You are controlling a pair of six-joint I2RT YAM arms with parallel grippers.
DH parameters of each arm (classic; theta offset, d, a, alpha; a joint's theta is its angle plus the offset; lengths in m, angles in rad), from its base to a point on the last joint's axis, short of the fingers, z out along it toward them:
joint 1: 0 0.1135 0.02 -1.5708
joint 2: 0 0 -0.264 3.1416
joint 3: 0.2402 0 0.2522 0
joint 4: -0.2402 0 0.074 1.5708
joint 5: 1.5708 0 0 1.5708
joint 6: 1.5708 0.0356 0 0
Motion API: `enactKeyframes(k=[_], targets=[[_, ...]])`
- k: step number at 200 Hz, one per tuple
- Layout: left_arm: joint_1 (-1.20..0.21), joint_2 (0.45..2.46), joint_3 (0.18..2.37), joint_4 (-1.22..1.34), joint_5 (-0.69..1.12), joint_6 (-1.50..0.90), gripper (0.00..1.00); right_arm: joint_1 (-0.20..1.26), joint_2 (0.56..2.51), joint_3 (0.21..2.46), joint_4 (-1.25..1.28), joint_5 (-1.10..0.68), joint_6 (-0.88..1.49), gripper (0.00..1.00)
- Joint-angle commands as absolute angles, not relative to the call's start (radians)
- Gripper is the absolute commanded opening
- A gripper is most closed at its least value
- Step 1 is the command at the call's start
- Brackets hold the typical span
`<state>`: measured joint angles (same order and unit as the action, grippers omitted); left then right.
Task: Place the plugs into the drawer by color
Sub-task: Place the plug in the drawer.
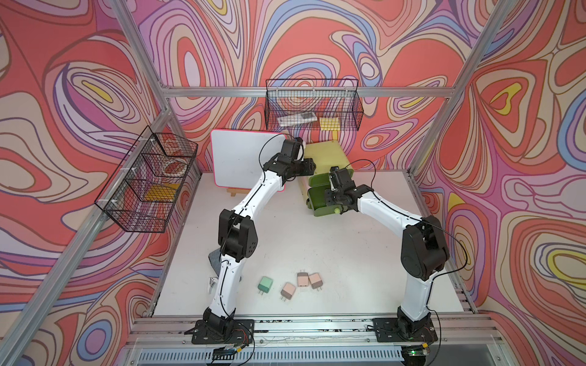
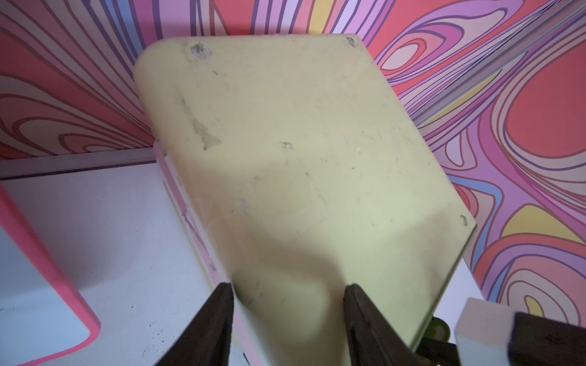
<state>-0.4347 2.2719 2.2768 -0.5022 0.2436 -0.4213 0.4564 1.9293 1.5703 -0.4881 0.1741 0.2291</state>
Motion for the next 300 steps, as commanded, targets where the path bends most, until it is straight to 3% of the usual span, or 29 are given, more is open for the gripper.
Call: enactKeyframes(k=[1, 167, 300], targets=[[-0.444, 2.278, 2.29, -0.559, 0.254, -0.414, 0.55, 0.45, 1.957, 1.6, -0.518, 0.175, 0.224, 0.48], [-0.445, 2.283, 2.29, -0.558, 0.254, -0.416, 0.55, 0.444, 2.033, 1.669, -0.56, 0.214, 0.18, 0.46], [-0.445, 2.278, 2.298, -0.558, 0.258, -0.415, 0.56, 0.349, 1.954, 1.587, -0.55, 0.244, 0.132, 0.48]])
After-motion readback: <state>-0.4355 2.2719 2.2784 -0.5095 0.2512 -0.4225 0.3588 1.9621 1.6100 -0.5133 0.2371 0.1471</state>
